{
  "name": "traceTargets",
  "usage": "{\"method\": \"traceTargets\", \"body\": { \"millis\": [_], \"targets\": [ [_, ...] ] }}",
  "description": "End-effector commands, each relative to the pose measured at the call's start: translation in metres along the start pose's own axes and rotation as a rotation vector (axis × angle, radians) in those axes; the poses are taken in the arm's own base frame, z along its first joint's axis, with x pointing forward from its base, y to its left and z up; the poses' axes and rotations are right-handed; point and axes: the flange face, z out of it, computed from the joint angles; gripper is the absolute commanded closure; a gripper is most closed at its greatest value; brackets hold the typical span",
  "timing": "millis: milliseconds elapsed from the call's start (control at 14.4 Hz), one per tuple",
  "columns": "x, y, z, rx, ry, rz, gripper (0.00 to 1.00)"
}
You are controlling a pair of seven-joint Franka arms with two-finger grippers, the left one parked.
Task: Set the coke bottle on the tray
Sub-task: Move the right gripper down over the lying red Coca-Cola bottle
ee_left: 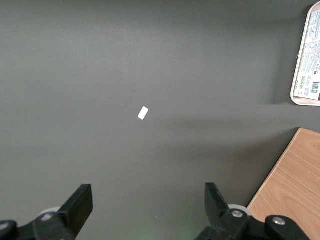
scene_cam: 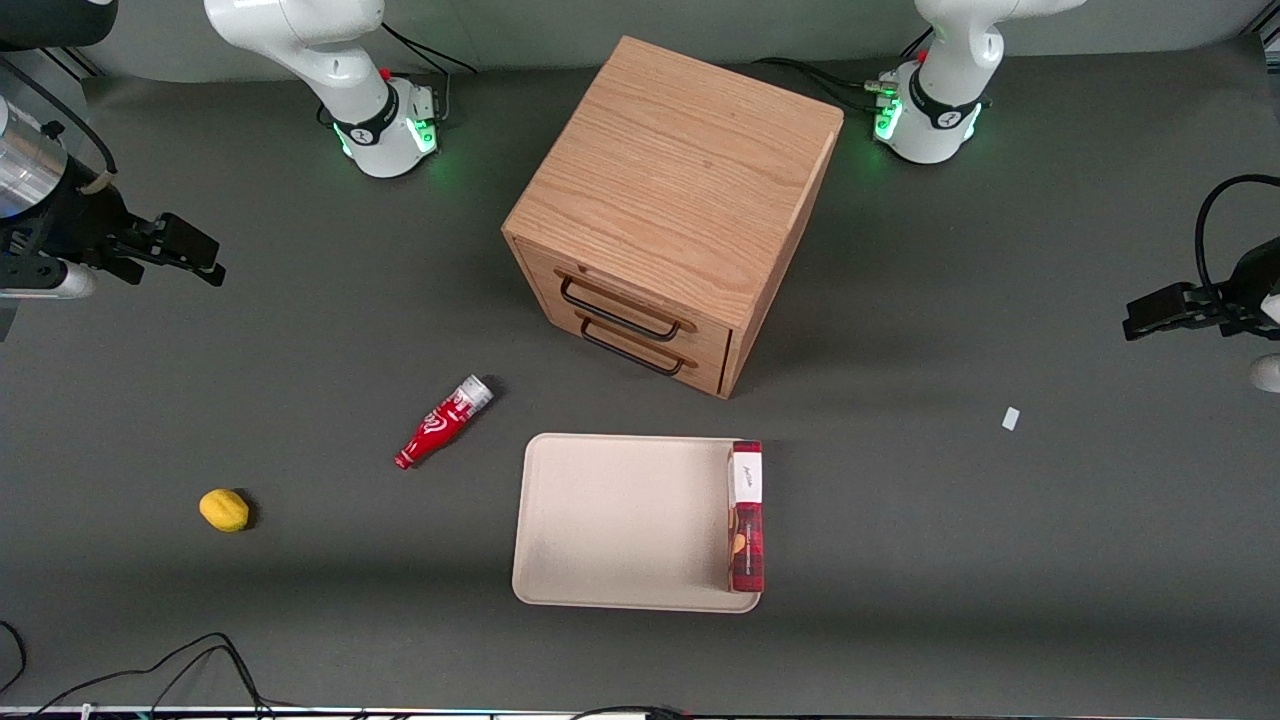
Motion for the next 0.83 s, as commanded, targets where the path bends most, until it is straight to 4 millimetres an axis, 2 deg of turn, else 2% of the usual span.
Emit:
{"method": "traceTargets", "body": {
  "millis": [0,415,485,554,762],
  "targets": [
    [0.001,-0.005,-0.004,-0.015,-0.01,0.021,0.0],
    [0.005,-0.012,0.005,-0.013,-0.026,0.012,0.0],
    [0.006,-0.025,0.01,-0.012,-0.033,0.005,0.0],
    [0.012,-0.029,0.017,-0.01,-0.042,0.061,0.0],
    [0.025,-0.074,0.05,0.011,-0.057,0.205,0.0]
  ]
}}
